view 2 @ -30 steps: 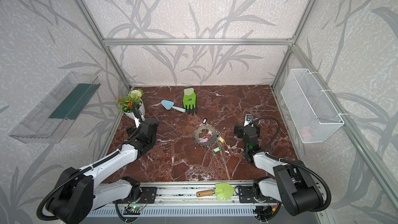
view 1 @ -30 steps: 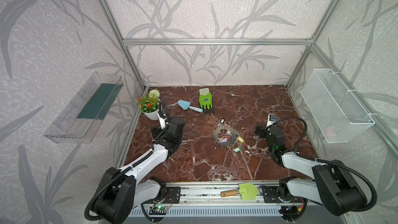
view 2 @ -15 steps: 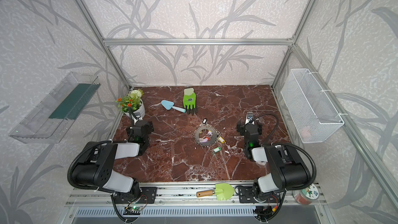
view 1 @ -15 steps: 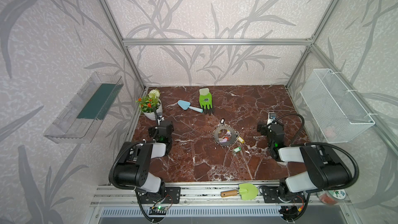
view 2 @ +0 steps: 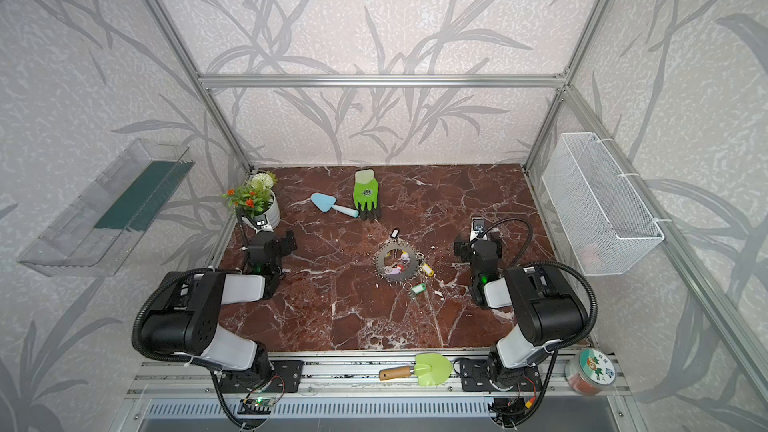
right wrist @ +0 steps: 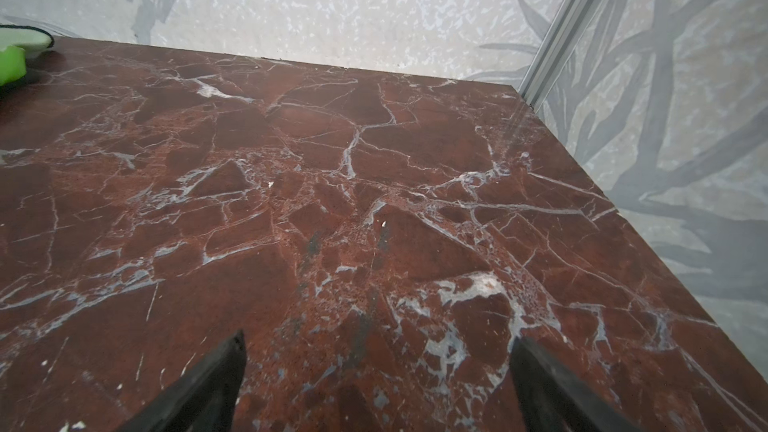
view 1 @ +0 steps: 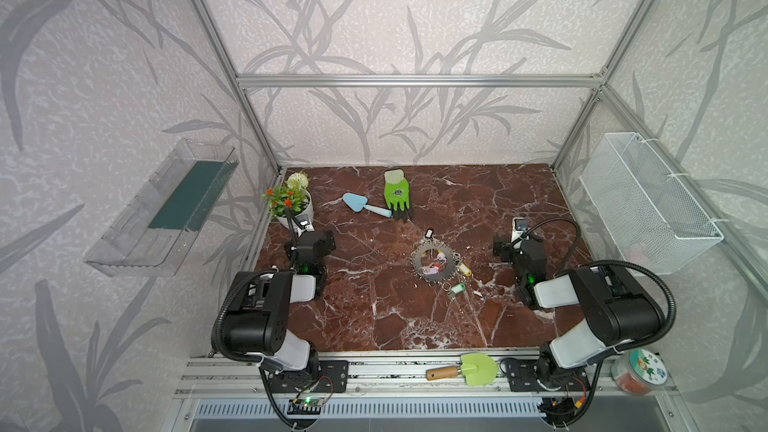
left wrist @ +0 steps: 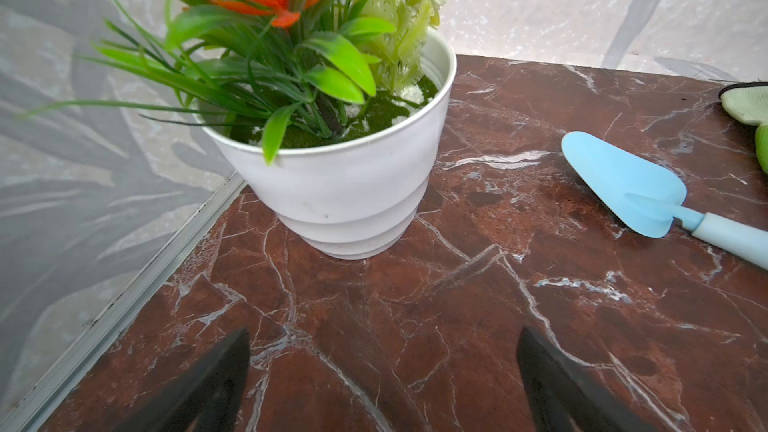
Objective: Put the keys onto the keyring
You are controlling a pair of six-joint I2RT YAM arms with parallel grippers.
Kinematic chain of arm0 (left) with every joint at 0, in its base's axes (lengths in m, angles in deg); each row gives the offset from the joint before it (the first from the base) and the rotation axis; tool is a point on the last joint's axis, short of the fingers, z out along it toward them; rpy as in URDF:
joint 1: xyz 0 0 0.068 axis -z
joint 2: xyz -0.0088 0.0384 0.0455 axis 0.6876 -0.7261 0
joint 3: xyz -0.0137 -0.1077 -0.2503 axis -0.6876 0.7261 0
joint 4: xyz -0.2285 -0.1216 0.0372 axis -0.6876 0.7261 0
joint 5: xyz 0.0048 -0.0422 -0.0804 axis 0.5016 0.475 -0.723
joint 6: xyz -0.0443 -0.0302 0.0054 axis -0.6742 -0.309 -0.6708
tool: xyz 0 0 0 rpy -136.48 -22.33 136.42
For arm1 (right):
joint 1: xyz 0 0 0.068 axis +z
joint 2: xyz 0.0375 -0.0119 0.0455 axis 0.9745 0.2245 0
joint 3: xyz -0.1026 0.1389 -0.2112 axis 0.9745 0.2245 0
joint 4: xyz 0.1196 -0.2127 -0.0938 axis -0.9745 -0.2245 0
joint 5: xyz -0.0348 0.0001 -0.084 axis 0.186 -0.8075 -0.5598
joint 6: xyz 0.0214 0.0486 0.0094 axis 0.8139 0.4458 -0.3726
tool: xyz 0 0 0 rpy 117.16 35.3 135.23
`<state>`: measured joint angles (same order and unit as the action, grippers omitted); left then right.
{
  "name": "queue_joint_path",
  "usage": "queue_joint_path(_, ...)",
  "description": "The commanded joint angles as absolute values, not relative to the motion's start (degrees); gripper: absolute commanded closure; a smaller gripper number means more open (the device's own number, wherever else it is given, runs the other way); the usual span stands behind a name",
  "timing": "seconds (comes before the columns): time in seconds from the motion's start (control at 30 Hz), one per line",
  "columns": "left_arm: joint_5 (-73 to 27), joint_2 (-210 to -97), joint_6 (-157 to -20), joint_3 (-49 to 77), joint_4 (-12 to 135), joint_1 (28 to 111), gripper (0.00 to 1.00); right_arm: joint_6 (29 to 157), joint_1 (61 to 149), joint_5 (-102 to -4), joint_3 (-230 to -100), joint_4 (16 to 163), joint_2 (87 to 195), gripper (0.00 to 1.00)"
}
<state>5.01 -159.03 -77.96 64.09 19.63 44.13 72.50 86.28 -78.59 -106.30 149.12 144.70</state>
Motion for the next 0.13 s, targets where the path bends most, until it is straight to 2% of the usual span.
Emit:
queue_joint_path(0.0, 3.76, -158.55, -77.34, 62.68, 20.46, 44.06, 0.01, 71.40, 87.09, -78.83, -108.88, 147.60, 144.37, 0.01)
queue_joint_path(0.1, 1.23, -158.42, -76.11, 63.06, 20.08, 44.16, 0.01, 71.34, 87.13, -79.01, -108.69, 148.01, 144.27, 0.01)
